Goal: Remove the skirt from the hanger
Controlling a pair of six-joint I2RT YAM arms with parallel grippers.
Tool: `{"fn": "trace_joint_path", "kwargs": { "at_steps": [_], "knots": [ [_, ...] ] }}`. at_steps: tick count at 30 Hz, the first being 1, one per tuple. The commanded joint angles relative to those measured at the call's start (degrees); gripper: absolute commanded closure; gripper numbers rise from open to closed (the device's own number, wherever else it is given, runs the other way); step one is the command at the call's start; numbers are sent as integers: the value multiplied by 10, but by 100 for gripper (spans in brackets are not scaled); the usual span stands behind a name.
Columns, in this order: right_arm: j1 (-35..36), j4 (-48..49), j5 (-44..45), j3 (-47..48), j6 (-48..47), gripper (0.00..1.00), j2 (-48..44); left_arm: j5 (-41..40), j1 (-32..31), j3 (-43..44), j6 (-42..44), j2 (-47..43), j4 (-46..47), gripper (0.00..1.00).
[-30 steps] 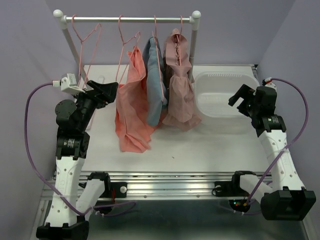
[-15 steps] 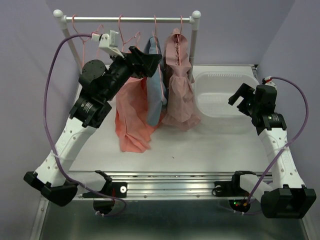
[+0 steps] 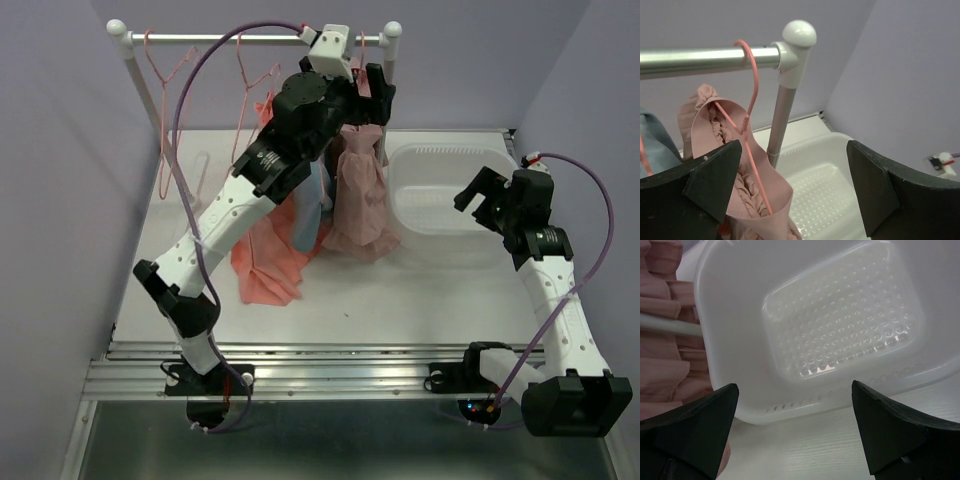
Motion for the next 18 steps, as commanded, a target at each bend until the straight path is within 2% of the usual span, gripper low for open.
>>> {"fn": "trace_joint_path", "kwargs": {
  "at_steps": [1, 14, 18],
  "knots": [
    [-4, 25, -9, 0, -11, 0, -11, -93, -14, 70, 50, 29, -28, 1],
    [-4, 26, -9, -4, -17, 0, -10, -174, -14, 56, 36, 73, -30, 2],
    [-4, 27, -9, -7, -18, 0, -13, -173, -14, 63, 29, 92, -40, 9]
  ]
}}
